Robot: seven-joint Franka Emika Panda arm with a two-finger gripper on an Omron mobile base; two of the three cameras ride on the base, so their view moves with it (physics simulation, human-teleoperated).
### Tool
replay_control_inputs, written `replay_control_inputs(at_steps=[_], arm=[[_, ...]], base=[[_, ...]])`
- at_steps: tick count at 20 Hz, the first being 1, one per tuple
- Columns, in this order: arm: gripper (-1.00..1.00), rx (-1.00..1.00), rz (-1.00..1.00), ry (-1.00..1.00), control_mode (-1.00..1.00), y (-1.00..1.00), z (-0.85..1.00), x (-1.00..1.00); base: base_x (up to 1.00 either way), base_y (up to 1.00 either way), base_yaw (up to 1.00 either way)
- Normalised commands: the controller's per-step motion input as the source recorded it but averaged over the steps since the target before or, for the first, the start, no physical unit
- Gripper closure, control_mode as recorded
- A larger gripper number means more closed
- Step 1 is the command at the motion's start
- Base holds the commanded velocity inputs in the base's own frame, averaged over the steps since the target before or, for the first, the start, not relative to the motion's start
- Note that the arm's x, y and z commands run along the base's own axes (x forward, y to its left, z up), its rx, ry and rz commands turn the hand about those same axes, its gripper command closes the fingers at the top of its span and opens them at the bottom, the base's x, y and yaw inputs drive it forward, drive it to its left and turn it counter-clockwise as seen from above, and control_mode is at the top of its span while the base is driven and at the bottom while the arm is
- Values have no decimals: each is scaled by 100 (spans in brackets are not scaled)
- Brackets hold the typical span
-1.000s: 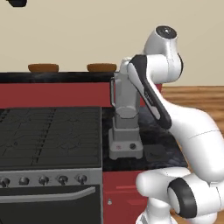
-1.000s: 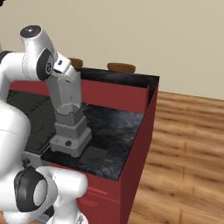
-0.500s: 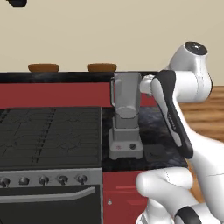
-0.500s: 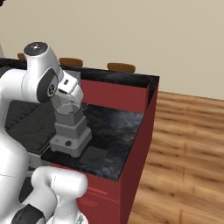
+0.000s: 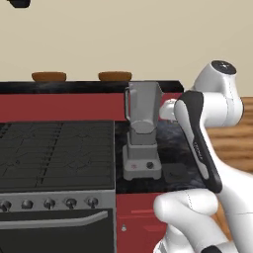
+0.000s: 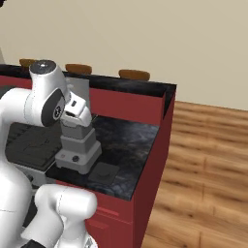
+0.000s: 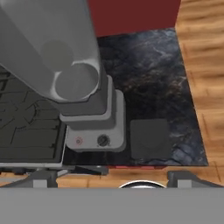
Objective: Grab the lime and onion from the fridge, place them in the blender, close the lid, and turn on the blender to create a marinade.
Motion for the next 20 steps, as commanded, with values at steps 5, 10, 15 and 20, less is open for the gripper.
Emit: replay_control_inputs(at_steps=[5,10,15,20], arm=[[-100,0,1,0,100,0,0,0],[-100,0,0,0,100,0,0,0],[-100,0,0,0,100,0,0,0],[-100,0,0,0,100,0,0,0]], base=[[-2,0,0],[-77,0,9],[-96,-3,6],[-26,-71,-8]])
